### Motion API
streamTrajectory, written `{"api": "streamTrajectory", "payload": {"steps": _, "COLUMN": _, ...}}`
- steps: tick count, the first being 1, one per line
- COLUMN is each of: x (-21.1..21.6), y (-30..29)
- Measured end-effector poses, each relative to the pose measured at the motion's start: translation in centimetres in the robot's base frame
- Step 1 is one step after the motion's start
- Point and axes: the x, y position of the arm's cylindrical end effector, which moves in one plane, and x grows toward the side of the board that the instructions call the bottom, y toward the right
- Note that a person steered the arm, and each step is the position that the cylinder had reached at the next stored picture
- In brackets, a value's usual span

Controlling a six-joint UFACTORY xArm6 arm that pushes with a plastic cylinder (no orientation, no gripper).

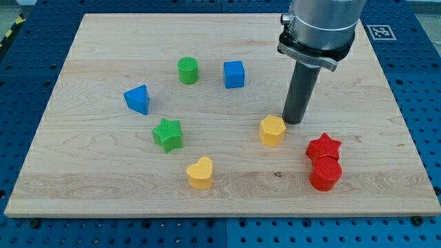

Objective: Slide the yellow hexagon to the top right of the yellow heart

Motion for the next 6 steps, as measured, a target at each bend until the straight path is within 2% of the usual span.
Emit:
{"api": "streamTrajectory", "payload": {"steps": 2, "x": 2.3, "y": -2.3}}
{"api": "streamTrajectory", "payload": {"steps": 6, "x": 3.3, "y": -8.1}}
